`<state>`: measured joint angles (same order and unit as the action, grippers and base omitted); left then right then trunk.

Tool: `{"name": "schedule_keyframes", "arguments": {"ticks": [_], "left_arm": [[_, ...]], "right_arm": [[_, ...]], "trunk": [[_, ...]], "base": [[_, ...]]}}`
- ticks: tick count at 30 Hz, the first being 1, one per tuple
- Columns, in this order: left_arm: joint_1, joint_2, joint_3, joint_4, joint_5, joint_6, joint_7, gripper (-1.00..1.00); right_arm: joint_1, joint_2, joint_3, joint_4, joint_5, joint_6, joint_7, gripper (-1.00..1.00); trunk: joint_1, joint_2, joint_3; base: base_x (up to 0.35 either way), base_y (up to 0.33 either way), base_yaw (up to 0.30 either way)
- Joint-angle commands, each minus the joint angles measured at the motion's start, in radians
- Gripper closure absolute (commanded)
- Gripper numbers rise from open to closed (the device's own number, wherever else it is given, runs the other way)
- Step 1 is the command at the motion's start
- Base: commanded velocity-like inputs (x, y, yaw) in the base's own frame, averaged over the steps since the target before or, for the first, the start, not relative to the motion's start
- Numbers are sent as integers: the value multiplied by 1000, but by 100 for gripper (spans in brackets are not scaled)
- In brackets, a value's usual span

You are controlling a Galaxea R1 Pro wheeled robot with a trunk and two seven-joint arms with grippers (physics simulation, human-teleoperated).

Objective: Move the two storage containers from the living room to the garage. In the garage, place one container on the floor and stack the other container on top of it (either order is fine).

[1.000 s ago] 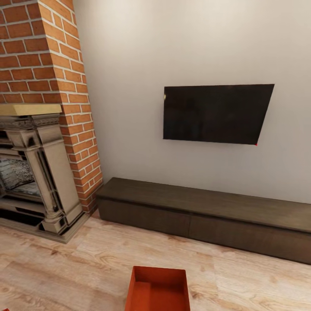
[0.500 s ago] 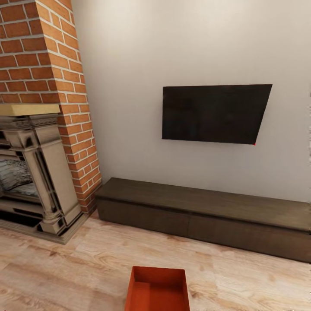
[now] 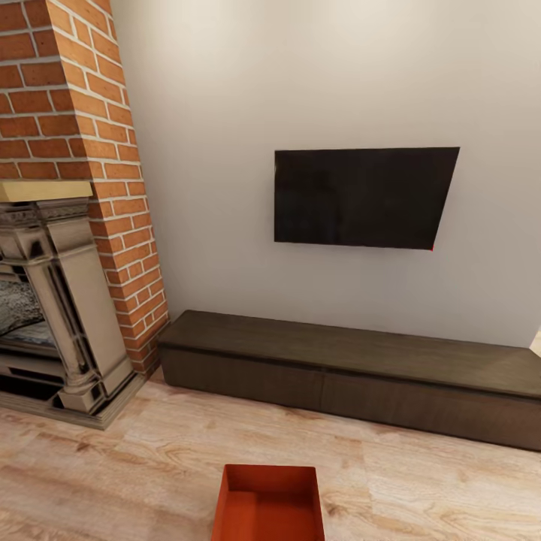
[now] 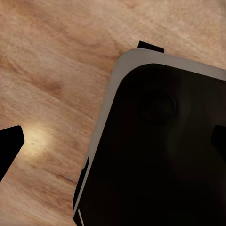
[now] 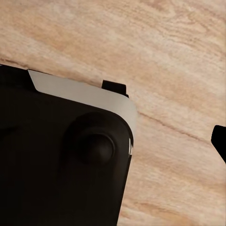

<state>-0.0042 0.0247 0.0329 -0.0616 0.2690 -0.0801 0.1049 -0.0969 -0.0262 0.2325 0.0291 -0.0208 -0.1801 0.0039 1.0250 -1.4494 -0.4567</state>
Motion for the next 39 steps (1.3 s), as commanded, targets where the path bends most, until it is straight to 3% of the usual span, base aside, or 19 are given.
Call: {"name": "schedule_keyframes", "arguments": {"ticks": [1, 39], "left_arm": [[0, 0, 3, 0, 3, -3, 1, -100], [0, 1, -7, -9, -5, -3, -2, -100]], "right_arm": [[-1, 0, 5, 3, -2, -6, 1, -100], [-1, -6, 5, 3, 4, -5, 10, -100]], "trunk": [[0, -1, -2], [0, -1, -62]], "base": [[0, 0, 0], [0, 0, 0]]}}
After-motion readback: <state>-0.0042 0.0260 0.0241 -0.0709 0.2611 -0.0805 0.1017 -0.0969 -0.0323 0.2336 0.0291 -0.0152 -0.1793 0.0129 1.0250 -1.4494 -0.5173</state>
